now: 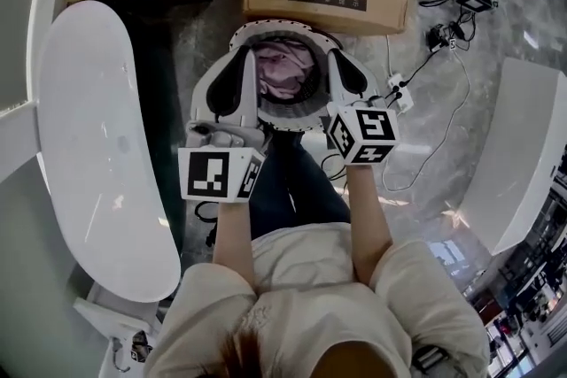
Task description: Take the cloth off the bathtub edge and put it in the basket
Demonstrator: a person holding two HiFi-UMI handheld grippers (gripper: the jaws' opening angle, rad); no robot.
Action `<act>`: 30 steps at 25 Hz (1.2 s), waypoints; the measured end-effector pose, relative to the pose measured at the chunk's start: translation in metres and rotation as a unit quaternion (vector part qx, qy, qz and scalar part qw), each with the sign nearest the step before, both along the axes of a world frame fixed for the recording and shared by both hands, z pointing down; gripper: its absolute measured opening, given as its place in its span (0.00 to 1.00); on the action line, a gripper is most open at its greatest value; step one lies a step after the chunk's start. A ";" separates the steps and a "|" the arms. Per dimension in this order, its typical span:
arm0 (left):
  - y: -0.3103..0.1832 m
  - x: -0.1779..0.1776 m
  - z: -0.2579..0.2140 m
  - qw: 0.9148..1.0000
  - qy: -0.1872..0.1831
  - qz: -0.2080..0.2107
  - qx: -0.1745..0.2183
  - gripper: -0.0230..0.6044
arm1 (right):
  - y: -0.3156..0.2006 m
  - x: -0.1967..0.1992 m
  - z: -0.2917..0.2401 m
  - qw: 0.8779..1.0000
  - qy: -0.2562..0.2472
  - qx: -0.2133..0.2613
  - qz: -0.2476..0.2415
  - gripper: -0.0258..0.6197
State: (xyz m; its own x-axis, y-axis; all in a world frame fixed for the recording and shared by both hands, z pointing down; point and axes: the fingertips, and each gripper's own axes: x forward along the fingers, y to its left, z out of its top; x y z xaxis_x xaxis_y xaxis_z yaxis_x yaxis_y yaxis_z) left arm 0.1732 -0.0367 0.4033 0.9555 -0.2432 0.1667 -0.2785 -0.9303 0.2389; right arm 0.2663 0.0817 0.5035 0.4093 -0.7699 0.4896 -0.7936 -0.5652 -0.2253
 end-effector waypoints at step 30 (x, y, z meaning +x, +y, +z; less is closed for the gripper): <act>0.022 -0.070 -0.177 0.995 0.057 0.062 0.057 0.11 | 0.052 -0.053 -0.215 0.991 0.074 0.108 -0.018 0.04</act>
State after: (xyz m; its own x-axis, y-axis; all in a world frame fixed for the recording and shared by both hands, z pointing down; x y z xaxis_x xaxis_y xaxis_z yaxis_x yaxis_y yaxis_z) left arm 0.1029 -0.0147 0.2261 0.9906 -0.1329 0.0328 -0.1364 -0.9787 0.1534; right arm 0.2129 0.1339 0.2889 0.4343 -0.8659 0.2483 -0.8458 -0.4868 -0.2184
